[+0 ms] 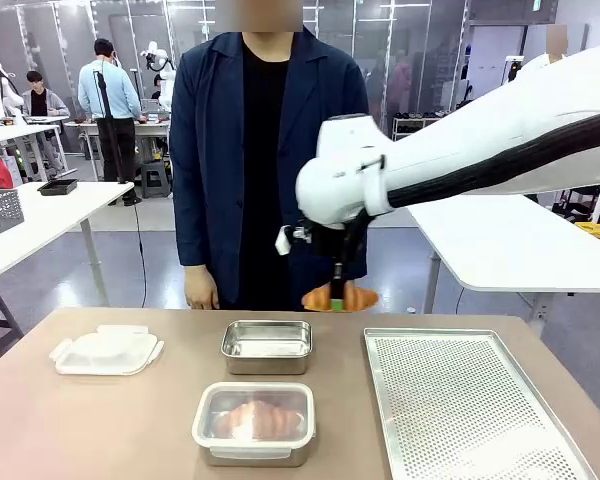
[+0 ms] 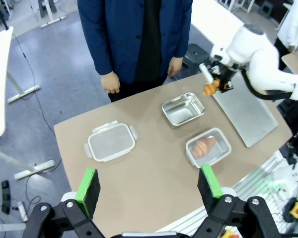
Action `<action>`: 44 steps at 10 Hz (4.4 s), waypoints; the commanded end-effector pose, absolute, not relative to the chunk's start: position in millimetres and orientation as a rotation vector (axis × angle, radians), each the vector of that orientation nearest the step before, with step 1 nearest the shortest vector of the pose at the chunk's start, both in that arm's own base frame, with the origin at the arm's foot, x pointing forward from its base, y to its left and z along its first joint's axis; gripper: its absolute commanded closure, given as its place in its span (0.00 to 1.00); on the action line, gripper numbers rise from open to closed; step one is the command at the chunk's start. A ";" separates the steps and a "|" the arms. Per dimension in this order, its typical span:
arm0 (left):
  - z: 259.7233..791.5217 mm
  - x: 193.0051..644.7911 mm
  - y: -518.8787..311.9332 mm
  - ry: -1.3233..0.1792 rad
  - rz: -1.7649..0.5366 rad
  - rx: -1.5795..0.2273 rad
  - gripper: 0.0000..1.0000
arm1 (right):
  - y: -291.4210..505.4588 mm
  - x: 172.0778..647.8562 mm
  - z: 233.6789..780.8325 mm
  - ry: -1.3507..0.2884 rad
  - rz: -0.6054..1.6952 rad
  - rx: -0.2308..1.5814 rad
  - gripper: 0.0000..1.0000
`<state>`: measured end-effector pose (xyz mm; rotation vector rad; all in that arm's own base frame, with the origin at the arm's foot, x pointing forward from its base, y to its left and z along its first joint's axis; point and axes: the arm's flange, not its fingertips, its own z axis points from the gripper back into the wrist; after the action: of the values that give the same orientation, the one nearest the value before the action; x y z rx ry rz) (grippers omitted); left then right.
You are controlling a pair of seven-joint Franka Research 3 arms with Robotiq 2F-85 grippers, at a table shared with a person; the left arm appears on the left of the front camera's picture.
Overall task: Place the bread into the airtight container.
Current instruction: Pick up a Butter Roll and place it into an empty Airtight Container.
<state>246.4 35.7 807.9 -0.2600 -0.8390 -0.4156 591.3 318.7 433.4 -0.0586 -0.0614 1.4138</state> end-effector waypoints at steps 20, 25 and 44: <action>810.1 245.3 36.5 -0.830 -0.431 -0.255 0.00 | 437.5 597.7 352.7 -0.067 1.490 -0.014 0.00; 810.1 245.3 36.5 -0.830 -0.431 -0.255 0.00 | 437.5 597.7 352.7 -0.067 1.490 -0.014 0.00; 810.1 245.3 36.5 -0.830 -0.431 -0.255 0.00 | 242.3 510.1 567.3 -0.186 0.873 0.043 0.00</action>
<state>246.5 36.1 807.9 -0.2601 -0.8389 -0.4146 533.3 263.1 567.6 0.0227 -0.1695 0.9915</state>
